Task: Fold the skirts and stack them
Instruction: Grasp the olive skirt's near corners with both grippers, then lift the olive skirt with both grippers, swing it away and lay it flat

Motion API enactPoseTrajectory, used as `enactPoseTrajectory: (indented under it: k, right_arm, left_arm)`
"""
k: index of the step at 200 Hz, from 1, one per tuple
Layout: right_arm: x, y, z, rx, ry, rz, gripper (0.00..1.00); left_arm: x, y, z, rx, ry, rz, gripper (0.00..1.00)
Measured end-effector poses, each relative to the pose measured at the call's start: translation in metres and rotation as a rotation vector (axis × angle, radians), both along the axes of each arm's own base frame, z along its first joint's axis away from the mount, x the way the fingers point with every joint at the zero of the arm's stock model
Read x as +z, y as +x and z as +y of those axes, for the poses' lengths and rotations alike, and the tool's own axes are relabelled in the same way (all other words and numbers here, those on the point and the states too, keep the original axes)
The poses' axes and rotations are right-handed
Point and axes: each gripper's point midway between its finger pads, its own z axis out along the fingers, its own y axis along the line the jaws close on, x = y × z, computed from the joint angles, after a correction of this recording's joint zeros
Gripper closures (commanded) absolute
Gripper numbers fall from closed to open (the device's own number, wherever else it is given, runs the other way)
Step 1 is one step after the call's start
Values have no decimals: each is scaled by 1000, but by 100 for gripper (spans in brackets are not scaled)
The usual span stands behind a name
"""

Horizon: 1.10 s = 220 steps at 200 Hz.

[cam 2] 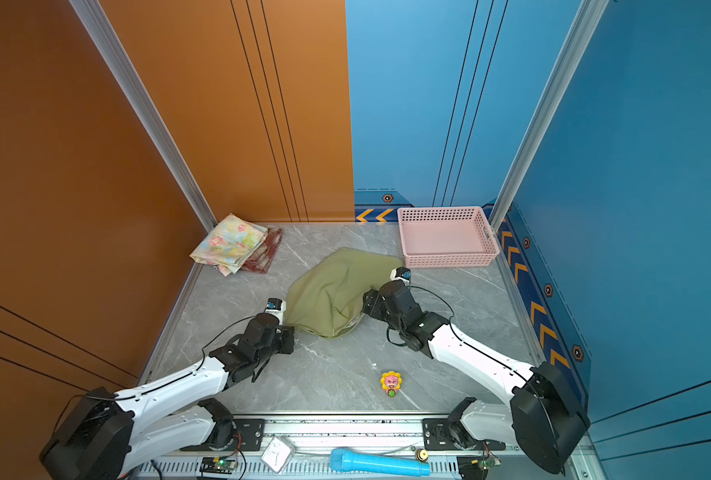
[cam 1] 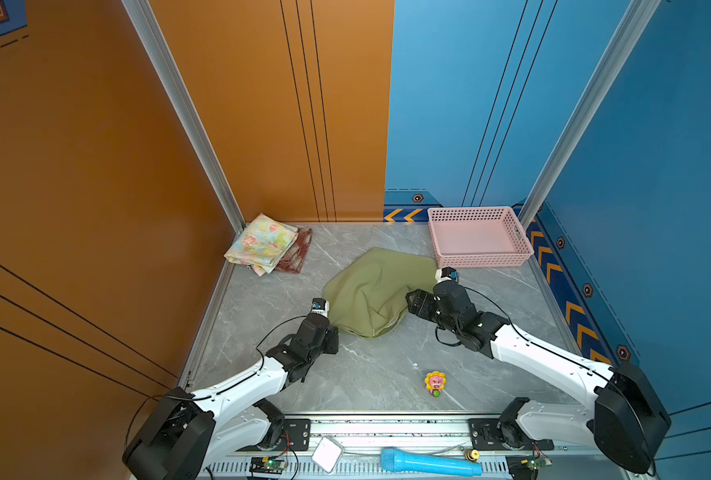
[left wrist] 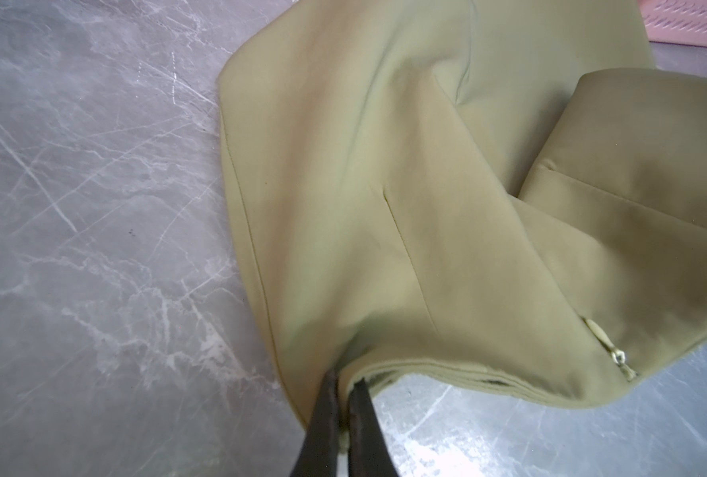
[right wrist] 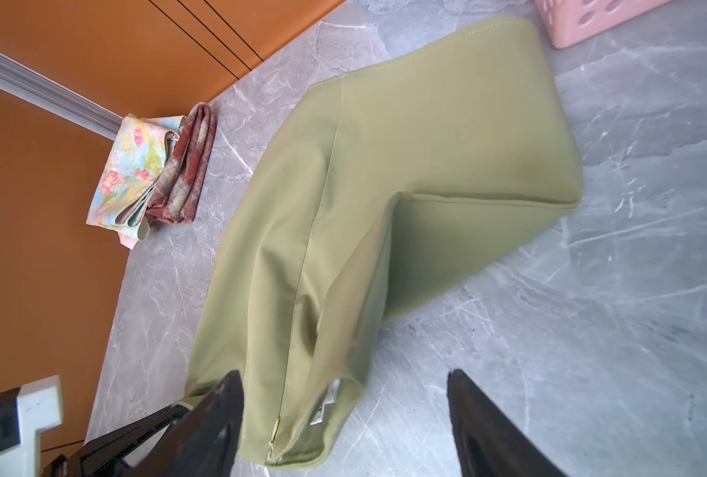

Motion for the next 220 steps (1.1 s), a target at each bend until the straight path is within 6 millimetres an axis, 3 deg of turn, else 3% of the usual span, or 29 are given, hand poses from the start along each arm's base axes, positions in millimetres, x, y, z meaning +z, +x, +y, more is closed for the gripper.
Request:
enactPoseTrajectory:
  k: [77, 130, 165, 192, 205, 220]
  right_arm:
    - [-62, -20, -7, -44, -18, 184, 22]
    - [-106, -33, -10, -48, -41, 294, 33]
    - [-121, -33, -6, -33, -48, 306, 57]
    - [-123, -30, -1, -5, -60, 284, 100]
    - [-119, -28, 0, 5, -69, 273, 100]
    - [-101, -23, 5, 20, -77, 235, 100]
  left_arm:
    - [0, -3, 1, 0, -7, -5, 100]
    - [-1, -7, -3, -15, -8, -1, 100]
    - [-1, -7, -3, -15, -8, -1, 100]
    - [-2, -8, -2, -15, 1, 12, 100]
    - [3, -8, -2, -13, 4, 19, 100]
    - [21, -3, -4, -10, -4, 10, 100]
